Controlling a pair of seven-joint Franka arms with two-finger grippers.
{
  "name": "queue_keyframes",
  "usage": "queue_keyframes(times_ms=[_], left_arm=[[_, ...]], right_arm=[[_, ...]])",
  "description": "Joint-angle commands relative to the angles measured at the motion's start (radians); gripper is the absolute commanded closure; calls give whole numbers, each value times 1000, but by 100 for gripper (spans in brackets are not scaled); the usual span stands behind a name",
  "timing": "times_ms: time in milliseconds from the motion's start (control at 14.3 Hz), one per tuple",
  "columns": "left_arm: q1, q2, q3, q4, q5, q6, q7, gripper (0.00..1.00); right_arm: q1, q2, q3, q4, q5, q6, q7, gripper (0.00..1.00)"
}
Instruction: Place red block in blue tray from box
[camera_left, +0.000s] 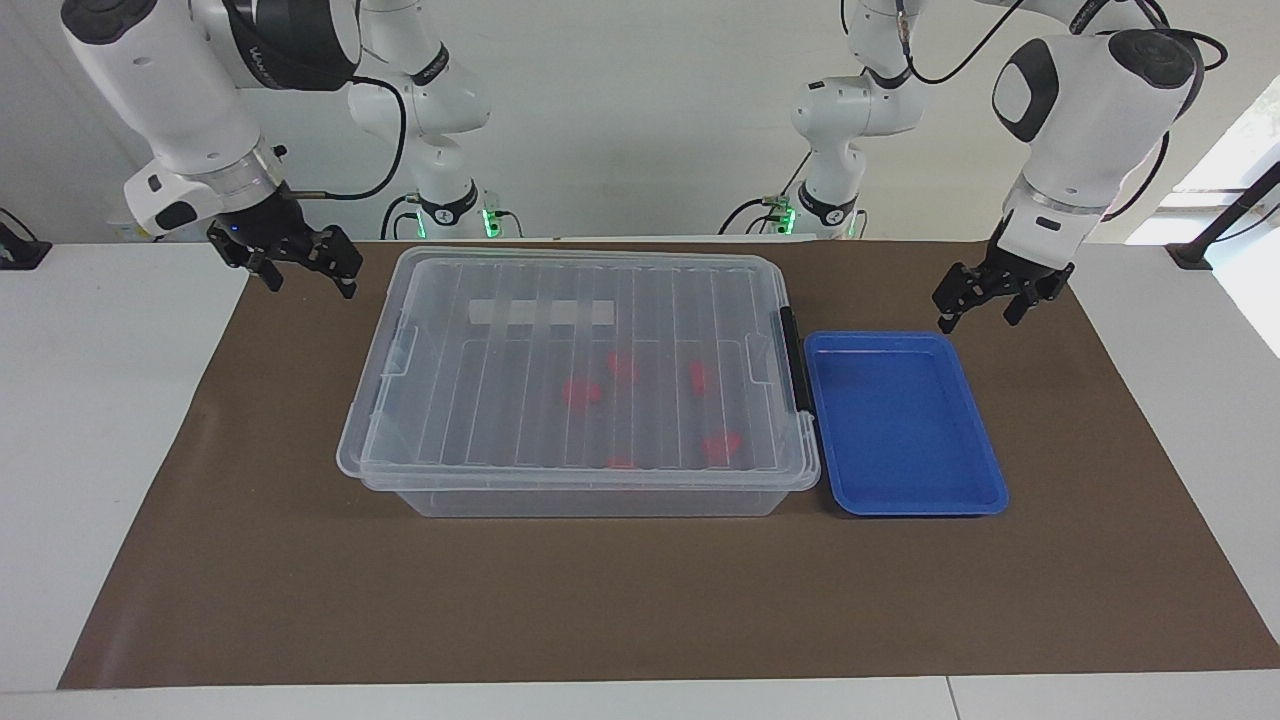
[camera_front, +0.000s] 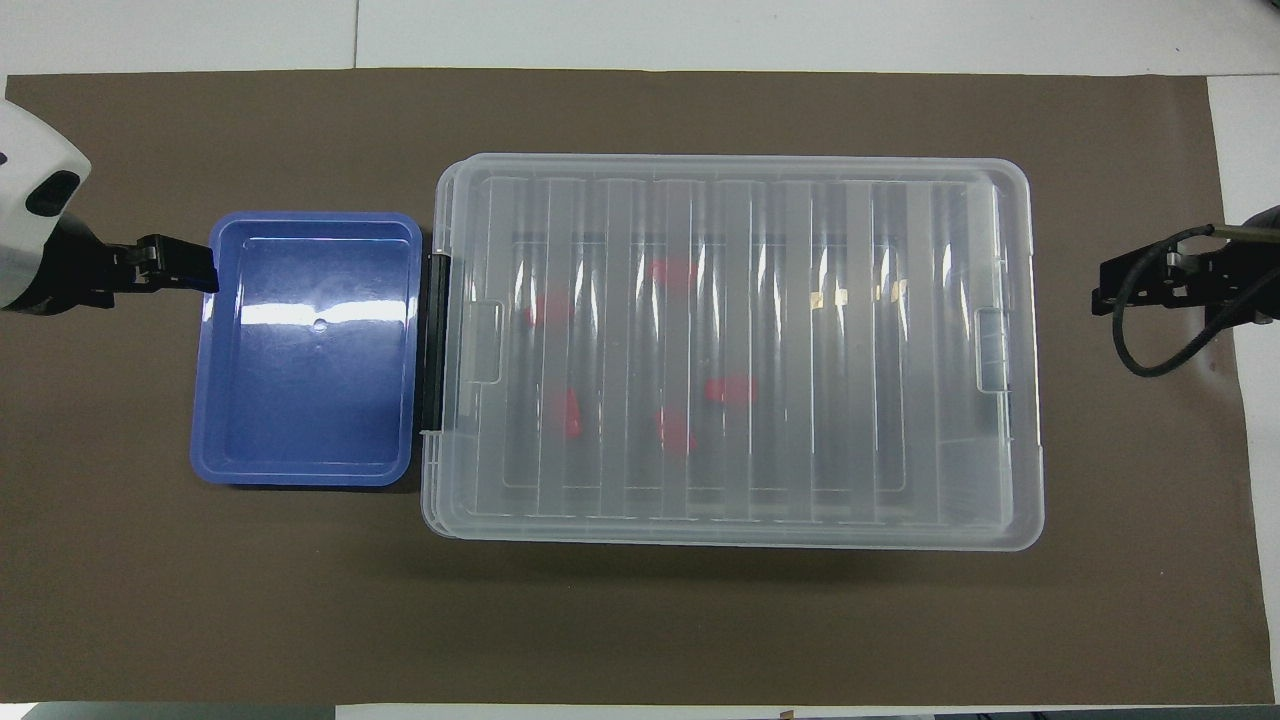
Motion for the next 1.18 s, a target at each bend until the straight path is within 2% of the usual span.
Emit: queue_keyframes(times_ms=[0, 767, 1115], left_arm=[[3, -20, 0, -17, -14, -11, 7, 0], [3, -20, 0, -17, -14, -11, 7, 0], [3, -20, 0, -17, -14, -11, 7, 0]], right_arm=[[-6, -4, 4, -1, -3, 6, -22, 0], [-20, -5, 14, -12, 26, 0, -4, 0], [-9, 1, 59, -64, 36, 125, 19, 0]])
